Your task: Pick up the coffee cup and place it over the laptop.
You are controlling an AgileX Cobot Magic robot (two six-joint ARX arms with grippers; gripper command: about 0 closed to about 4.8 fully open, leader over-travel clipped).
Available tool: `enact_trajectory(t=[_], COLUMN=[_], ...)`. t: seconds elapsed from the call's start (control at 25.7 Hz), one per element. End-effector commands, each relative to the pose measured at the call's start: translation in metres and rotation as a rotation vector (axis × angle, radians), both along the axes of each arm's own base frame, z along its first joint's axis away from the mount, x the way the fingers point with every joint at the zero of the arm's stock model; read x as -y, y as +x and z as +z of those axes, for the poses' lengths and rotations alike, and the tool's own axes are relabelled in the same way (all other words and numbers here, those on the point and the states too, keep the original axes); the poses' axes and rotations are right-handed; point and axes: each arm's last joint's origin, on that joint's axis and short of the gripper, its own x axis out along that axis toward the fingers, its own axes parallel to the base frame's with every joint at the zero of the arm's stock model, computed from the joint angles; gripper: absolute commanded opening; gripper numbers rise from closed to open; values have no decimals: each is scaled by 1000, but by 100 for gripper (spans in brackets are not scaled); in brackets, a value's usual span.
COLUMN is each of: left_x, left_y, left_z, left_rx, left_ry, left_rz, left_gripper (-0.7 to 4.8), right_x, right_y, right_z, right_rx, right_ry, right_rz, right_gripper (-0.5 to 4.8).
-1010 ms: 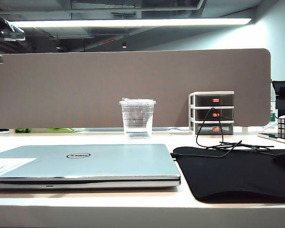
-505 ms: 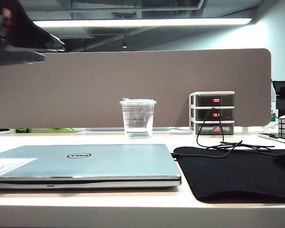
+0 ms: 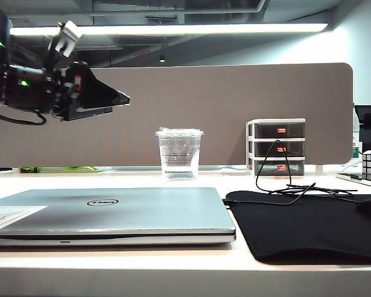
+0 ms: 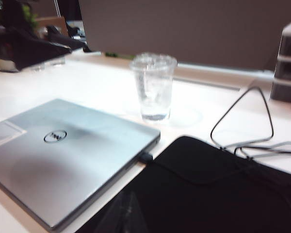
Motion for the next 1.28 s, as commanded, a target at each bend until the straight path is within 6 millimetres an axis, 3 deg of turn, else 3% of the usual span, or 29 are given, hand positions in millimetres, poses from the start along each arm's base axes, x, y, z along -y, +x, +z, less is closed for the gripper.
enact_trajectory(t=[0.04, 0.39, 0.74, 1.05, 1.28], left_x=[3, 10, 36, 37, 35], left_y=[18, 69, 107, 113, 115], left_z=[0, -29, -48, -65, -63], left_rx=[40, -8, -69, -110, -86], left_ry=[5, -4, -5, 30, 35], left_rz=[-60, -135, -253, -194, -156], left_gripper=[479, 479, 479, 479, 479], right_x=[0, 0, 0, 0, 0], right_y=[0, 0, 0, 0, 0], right_z=[3, 4, 3, 1, 1], right_rx=[48, 59, 42, 23, 22], right_ry=[3, 4, 3, 2, 2], right_rz=[3, 7, 6, 7, 14], right_gripper=[-6, -6, -6, -6, -6])
